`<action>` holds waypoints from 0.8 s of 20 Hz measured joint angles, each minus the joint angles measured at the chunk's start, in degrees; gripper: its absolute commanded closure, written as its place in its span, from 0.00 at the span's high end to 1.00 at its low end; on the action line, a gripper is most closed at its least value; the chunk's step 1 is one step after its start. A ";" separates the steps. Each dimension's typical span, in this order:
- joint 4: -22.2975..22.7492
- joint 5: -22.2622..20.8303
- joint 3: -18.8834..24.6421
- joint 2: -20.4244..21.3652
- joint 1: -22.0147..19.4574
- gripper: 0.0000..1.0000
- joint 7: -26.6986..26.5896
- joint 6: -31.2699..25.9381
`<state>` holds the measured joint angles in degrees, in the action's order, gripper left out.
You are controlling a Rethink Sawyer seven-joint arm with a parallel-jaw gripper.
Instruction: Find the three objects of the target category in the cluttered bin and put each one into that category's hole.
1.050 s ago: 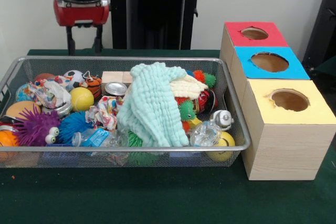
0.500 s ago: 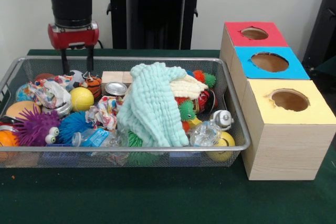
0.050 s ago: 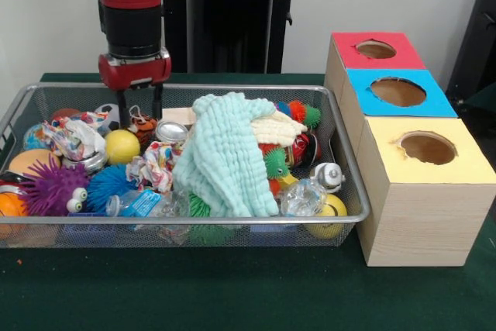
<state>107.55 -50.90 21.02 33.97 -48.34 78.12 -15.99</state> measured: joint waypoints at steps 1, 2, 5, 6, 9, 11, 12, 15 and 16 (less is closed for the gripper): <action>-0.01 0.00 -0.14 -0.01 0.53 1.00 0.00 0.30; -0.01 0.00 -0.28 -0.01 1.06 1.00 0.00 0.61; -0.29 -0.01 -0.40 0.05 2.12 1.00 -0.01 0.71; -0.44 -0.01 -0.40 0.04 2.24 1.00 -0.01 0.71; -0.81 0.00 -0.39 -0.11 2.24 1.00 -0.01 0.71; -0.94 0.04 -0.38 -0.21 2.19 1.00 -0.01 0.71; -1.13 0.04 -0.33 -0.24 2.07 1.00 -0.01 0.72; -1.33 0.04 -0.31 -0.27 1.97 1.00 -0.01 0.71; -1.53 0.04 -0.23 -0.32 1.87 1.00 0.00 0.71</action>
<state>106.02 -50.87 20.78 33.64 -46.46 78.12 -15.27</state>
